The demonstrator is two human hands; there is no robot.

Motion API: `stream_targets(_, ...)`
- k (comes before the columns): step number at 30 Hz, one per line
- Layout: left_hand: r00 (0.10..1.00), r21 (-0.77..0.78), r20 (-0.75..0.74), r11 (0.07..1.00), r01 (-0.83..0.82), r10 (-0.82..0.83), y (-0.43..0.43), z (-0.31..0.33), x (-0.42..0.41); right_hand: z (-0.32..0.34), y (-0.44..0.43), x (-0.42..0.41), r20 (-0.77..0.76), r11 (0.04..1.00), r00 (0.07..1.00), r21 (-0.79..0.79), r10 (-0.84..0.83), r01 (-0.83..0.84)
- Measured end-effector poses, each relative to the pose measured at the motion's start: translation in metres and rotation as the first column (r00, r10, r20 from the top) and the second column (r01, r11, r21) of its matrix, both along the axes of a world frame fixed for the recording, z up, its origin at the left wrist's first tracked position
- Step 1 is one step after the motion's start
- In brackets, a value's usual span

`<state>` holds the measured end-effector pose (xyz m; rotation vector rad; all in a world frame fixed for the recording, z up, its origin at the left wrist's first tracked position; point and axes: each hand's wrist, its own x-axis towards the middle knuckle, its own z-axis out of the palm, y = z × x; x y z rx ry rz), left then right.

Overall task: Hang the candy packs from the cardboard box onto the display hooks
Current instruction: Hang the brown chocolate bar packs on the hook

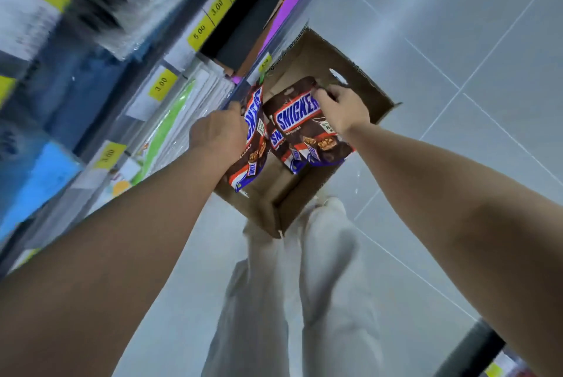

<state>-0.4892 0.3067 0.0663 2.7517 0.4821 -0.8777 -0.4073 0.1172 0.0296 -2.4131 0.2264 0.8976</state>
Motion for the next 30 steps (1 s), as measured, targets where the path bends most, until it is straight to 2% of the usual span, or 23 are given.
stream_targets(8,0.990,0.107,0.114,0.991,0.076,-0.088,0.024,0.154,-0.040,0.153,0.009,-0.035,0.034,0.981,0.980,0.013,0.194,-0.194)
stream_targets(12,0.987,0.167,0.111,0.981,0.094,-0.114,0.027,0.212,-0.076,0.209,0.013,-0.060,0.117,0.918,0.911,-0.037,0.396,-0.394)
stream_targets(16,0.992,0.248,0.108,0.968,0.036,-0.064,0.022,0.275,-0.129,0.289,0.010,-0.082,0.270,0.784,0.736,-0.183,0.620,-0.593)
stream_targets(20,0.976,0.324,0.211,0.938,-0.119,0.051,0.012,0.342,-0.195,0.364,0.014,-0.115,0.329,0.510,0.396,-0.433,0.857,-0.743)
stream_targets(22,0.940,0.308,0.306,0.918,-0.250,0.153,0.006,0.381,-0.238,0.402,0.018,-0.143,0.388,0.432,0.257,-0.481,0.885,-0.763)
stream_targets(24,0.878,0.286,0.405,0.877,-0.386,0.254,0.008,0.409,-0.274,0.432,0.026,-0.166,0.479,0.475,0.256,-0.419,0.840,-0.774)
stream_targets(26,0.816,0.301,0.503,0.827,-0.474,0.285,0.012,0.433,-0.311,0.455,0.038,-0.190,0.536,0.496,0.268,-0.342,0.801,-0.798)
stream_targets(28,0.771,0.343,0.575,0.774,-0.532,0.275,0.021,0.454,-0.348,0.475,0.056,-0.217,0.530,0.419,0.201,-0.331,0.824,-0.846)
stream_targets(30,0.742,0.387,0.615,0.718,-0.578,0.266,0.031,0.471,-0.391,0.490,0.076,-0.251,0.504,0.300,0.098,-0.336,0.858,-0.893)
